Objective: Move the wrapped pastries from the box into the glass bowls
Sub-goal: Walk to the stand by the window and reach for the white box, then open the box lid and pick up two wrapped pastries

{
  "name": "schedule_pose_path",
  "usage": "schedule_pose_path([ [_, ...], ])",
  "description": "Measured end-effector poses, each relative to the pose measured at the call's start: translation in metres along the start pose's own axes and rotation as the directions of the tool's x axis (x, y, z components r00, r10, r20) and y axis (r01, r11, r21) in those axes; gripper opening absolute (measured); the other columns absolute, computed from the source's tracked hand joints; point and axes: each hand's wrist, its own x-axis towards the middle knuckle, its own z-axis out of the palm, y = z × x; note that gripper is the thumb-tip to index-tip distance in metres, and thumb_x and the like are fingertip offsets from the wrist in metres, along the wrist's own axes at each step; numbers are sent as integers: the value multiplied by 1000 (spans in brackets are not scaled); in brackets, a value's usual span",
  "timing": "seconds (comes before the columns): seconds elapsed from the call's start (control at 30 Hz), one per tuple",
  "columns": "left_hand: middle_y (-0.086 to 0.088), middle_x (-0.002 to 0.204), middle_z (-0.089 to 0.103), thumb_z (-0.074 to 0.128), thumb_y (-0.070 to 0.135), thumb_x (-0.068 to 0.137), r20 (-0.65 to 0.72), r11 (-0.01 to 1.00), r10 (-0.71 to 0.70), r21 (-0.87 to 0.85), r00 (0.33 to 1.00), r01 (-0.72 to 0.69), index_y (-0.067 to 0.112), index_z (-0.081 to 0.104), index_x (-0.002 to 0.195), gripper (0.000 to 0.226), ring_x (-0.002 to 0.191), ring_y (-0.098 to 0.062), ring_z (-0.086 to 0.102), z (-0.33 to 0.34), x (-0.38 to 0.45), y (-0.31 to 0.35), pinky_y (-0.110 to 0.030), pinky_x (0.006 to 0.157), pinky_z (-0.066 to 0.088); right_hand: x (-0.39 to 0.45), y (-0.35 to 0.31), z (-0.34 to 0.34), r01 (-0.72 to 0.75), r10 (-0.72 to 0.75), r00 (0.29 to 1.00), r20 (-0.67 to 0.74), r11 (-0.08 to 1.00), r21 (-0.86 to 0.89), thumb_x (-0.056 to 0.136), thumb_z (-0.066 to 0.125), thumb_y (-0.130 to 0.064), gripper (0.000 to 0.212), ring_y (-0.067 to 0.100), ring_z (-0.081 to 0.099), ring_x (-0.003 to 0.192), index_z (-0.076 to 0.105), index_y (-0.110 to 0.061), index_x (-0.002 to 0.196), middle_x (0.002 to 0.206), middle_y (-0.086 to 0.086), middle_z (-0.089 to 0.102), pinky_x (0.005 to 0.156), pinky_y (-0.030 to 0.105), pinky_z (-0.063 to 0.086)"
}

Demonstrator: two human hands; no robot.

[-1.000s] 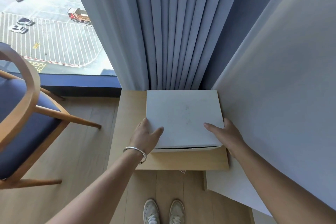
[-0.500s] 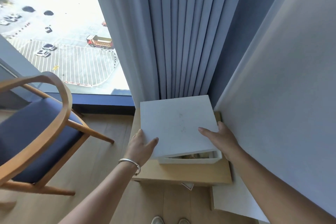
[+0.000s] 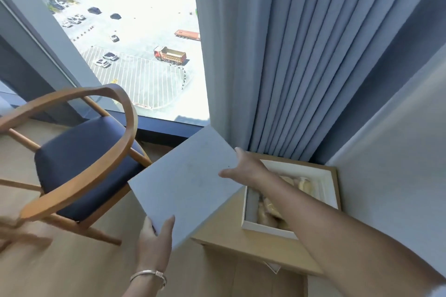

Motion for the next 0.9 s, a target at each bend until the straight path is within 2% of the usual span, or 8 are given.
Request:
schedule_pose_path([
  [0.1, -3, 102, 68, 62, 23, 89, -103, 993, -77, -95, 992, 68, 17, 60, 104, 16, 95, -24, 61, 9, 7, -30, -40, 85, 45, 35, -5, 25, 31, -22, 996, 81, 993, -110, 67, 72, -57, 90, 20, 50, 119, 33, -27, 142, 138, -4, 48, 92, 36, 46],
  [0.17, -2, 104, 67, 60, 27, 89, -138, 982, -143, -139, 980, 124, 20, 58, 108, 20, 95, -25, 60, 24, 10, -48, -41, 86, 44, 56, 1, 38, 42, -21, 992, 121, 983, -176, 69, 71, -57, 99, 22, 44, 127, 21, -27, 150, 148, -4, 38, 90, 32, 41],
  [0.27, -5, 110, 64, 56, 33, 91, -199, 957, -245, -209, 949, 203, 20, 55, 118, 29, 99, -26, 57, 54, 13, -71, -37, 81, 39, 84, 18, 52, 71, -26, 986, 165, 961, -267, 70, 70, -58, 100, 23, 40, 132, 16, -31, 150, 153, -4, 33, 93, 34, 36],
  [0.37, -12, 120, 61, 52, 33, 94, -231, 926, -326, -274, 917, 260, 16, 52, 124, 35, 102, -29, 56, 86, 18, -86, -40, 86, 41, 109, 36, 62, 108, -42, 981, 192, 930, -351, 70, 70, -60, 101, 20, 33, 139, 15, -32, 151, 156, -6, 28, 105, 35, 33],
  [0.47, -11, 129, 57, 48, 37, 95, -202, 910, -365, -285, 909, 302, 18, 45, 134, 43, 112, -30, 54, 111, 25, -97, -45, 96, 41, 132, 53, 75, 142, -65, 978, 196, 902, -408, 70, 69, -62, 101, 20, 32, 139, 17, -32, 151, 156, -5, 28, 108, 37, 33],
  [0.57, -10, 142, 45, 45, 42, 95, -152, 906, -383, -254, 911, 339, 18, 29, 145, 58, 128, -31, 43, 124, 33, -105, -49, 107, 33, 149, 68, 88, 170, -85, 977, 196, 867, -469, 70, 68, -66, 102, 20, 30, 140, 18, -30, 151, 156, -2, 29, 109, 38, 32],
  [0.73, -9, 149, 36, 45, 47, 93, -87, 930, -348, -158, 934, 332, 17, 20, 148, 67, 134, -30, 36, 138, 45, -118, -50, 109, 31, 169, 86, 104, 189, -95, 978, 187, 788, -586, 68, 63, -74, 103, 22, 35, 134, 17, -30, 149, 148, 0, 36, 102, 39, 37],
  [0.9, -8, 157, 21, 47, 45, 93, -48, 936, -339, -115, 940, 332, 12, 12, 150, 75, 142, -24, 22, 154, 46, -118, -44, 115, 22, 183, 92, 114, 170, -71, 983, 170, 704, -690, 65, 56, -82, 113, 28, 30, 137, 9, -27, 151, 151, 9, 30, 107, 38, 31],
])
